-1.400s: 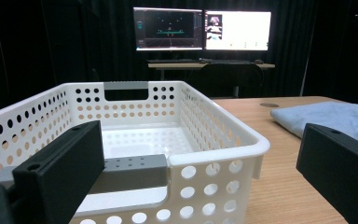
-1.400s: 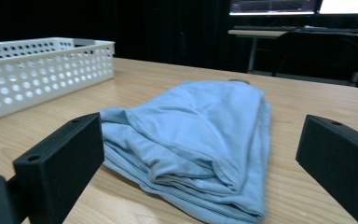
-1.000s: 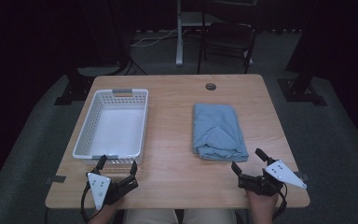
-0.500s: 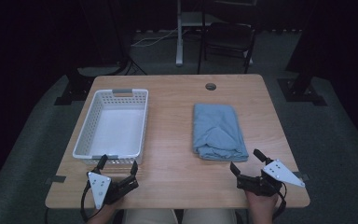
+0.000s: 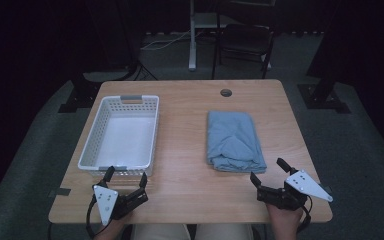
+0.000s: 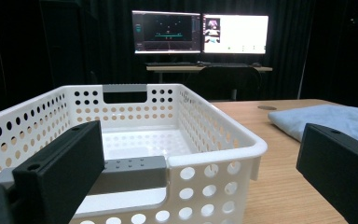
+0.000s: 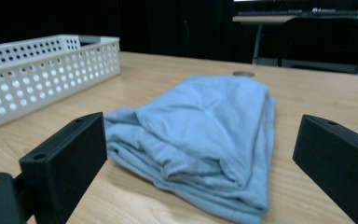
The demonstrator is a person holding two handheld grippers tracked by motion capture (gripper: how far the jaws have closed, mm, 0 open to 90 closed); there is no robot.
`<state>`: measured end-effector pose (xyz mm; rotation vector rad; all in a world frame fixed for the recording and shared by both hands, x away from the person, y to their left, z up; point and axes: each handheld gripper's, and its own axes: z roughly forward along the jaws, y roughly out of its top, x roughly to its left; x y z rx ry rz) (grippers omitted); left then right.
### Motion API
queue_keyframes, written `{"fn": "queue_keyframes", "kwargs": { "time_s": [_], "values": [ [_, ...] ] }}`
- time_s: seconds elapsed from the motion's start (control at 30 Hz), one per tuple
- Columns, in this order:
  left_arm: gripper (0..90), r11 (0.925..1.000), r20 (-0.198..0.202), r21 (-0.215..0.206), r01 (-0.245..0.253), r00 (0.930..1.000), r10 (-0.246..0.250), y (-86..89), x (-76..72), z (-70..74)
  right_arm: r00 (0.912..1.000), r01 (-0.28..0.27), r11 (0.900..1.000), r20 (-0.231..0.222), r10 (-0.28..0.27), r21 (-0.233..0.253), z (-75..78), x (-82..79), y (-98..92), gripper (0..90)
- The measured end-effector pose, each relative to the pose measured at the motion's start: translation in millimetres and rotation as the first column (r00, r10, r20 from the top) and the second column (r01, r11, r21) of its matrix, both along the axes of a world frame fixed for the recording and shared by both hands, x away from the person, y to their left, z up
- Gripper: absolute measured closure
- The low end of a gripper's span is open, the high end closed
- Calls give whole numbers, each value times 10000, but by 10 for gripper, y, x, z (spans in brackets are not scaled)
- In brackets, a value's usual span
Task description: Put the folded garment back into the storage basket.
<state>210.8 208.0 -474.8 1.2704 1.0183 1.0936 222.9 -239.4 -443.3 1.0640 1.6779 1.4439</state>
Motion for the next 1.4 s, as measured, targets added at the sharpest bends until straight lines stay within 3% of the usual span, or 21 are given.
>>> {"fn": "queue_keyframes", "kwargs": {
  "time_s": [0.23,0.37,0.73,0.93,1.07,1.4],
  "values": [
    [22,10000,-81,51,9,10000,-9,-3,9,3,9993,82,10000,368,-80,-47,151,-8,-52,38],
    [21,10000,-105,51,9,9999,-9,-5,12,4,9995,13,9998,325,-7,-189,240,14,-55,39],
    [21,10000,-111,56,10,9999,-10,-5,12,4,9977,66,9990,677,-36,-440,606,125,-77,44],
    [21,10000,-91,53,15,10000,-14,-4,11,3,9984,72,9987,565,-43,-512,770,261,-104,45],
    [21,10000,-102,47,18,9999,-17,-5,11,4,9988,125,9995,478,-111,-290,851,364,-155,45],
    [22,10000,-110,44,16,9999,-15,-6,12,4,9999,-47,10000,-89,48,77,888,636,-187,46]
  ]
}}
